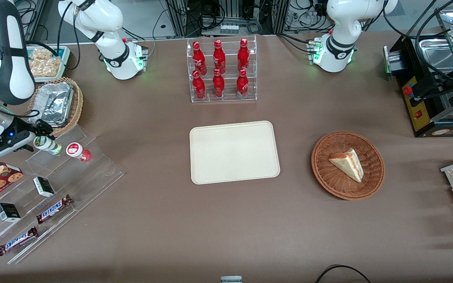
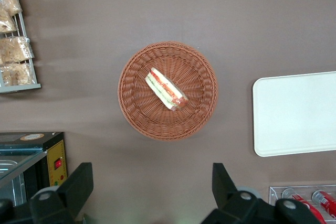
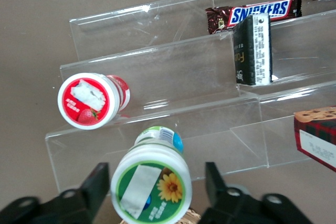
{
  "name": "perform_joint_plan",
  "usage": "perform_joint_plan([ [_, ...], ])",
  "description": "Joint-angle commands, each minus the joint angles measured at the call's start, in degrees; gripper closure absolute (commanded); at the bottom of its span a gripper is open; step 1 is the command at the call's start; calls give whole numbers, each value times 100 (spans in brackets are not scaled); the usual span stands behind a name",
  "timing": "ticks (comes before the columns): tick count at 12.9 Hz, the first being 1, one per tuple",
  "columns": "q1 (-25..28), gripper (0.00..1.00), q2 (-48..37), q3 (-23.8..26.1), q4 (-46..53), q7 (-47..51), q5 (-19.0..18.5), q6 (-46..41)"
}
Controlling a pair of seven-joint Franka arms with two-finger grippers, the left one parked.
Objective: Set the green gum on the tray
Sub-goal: 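Close the right gripper around the green-labelled gum bottle, then lift the gum bottle and carry it over the cream tray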
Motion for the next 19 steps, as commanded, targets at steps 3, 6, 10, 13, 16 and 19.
perform_joint_plan([
  [3,-48,100,-63,25,-71,-58,133,66],
  [6,-4,100,-98,43,174,-58,124,-230],
  [10,215,100,-116,140,1420,143,115,-1811],
  [13,811,100,-116,140,2160,967,36,-2831],
  [16,1680,100,-98,140,2521,2170,36,-3281],
  [19,2647,100,42,148,2636,3593,45,-3292],
])
